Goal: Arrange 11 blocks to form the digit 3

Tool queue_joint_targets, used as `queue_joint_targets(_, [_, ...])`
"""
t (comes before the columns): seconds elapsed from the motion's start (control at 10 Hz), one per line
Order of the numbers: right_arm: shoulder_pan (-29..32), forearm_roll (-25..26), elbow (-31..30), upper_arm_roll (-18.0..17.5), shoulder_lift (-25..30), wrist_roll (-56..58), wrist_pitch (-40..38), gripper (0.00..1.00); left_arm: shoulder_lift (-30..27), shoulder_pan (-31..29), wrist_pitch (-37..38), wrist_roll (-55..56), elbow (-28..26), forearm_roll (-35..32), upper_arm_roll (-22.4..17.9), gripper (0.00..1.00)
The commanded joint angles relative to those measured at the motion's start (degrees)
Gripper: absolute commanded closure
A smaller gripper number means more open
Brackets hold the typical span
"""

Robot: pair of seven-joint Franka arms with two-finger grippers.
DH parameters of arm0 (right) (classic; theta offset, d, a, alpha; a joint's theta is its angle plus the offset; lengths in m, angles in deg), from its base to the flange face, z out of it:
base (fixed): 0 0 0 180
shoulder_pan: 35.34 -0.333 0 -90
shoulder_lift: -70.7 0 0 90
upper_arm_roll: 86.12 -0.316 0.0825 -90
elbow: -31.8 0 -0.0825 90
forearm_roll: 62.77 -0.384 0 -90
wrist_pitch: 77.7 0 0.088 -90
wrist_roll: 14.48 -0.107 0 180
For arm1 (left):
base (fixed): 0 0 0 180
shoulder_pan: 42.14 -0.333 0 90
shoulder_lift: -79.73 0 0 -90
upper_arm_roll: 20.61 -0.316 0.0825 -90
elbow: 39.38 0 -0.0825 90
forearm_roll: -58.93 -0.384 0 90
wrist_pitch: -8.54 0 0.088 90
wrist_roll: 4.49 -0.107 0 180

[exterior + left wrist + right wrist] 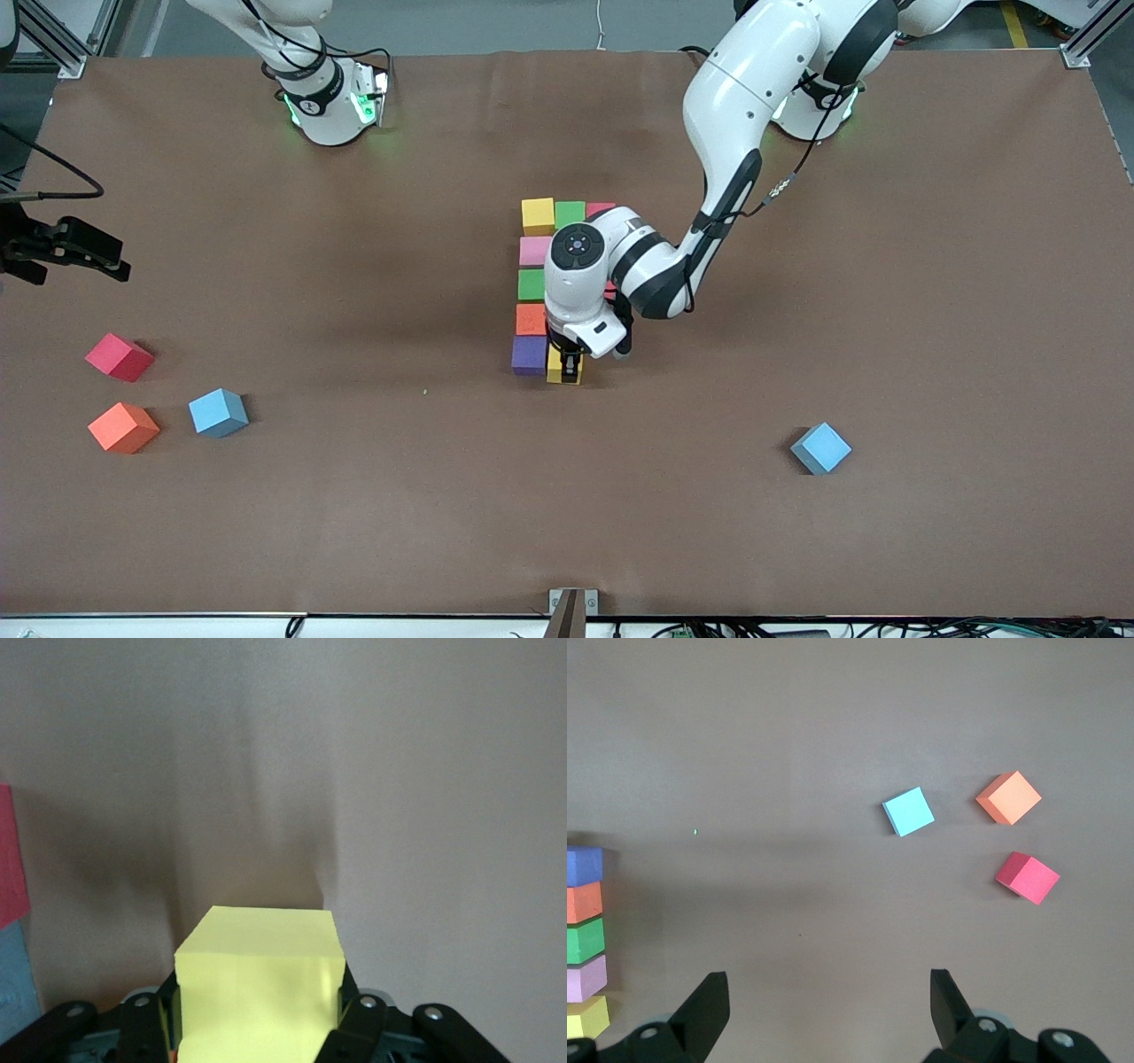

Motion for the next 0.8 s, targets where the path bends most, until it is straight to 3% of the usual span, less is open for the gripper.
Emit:
queue_joint_targets(0.0, [-5.5,-1.0,-1.3,6.3,1.1,1.2,0.0,0.0,1.9,1.1,-0.5,1.3,1.2,0.0,-0.4,0.76])
queue_joint_targets(0.1, [-8.8,-1.9,-1.7,10.4,2.6,3.5,-0.8,0.0,2.0,1.0,-0.5,1.2,1.2,0.0,-0.4,0.65])
queue_joint_targets(0.2, [-10.1,-2.9,-4.8,12.7,5.2,6.1,-0.2,0.0,2.1,1.0,-0.5,1.1,1.1,0.0,-0.5,0.28])
queue_joint_targets(0.3, [-10.1,-3.1,-7.1,12.9,6.9,6.0,1.5,0.0,1.9,1.1,-0.4,1.1,1.1,-0.2,-0.5,0.0])
queue_joint_targets(0.7, [-10.2,-3.1,-8.3,12.8,7.4,5.8,2.6,0.0,-4.2,0.6,5.6,0.4,0.9,-1.0,-0.5,0.0])
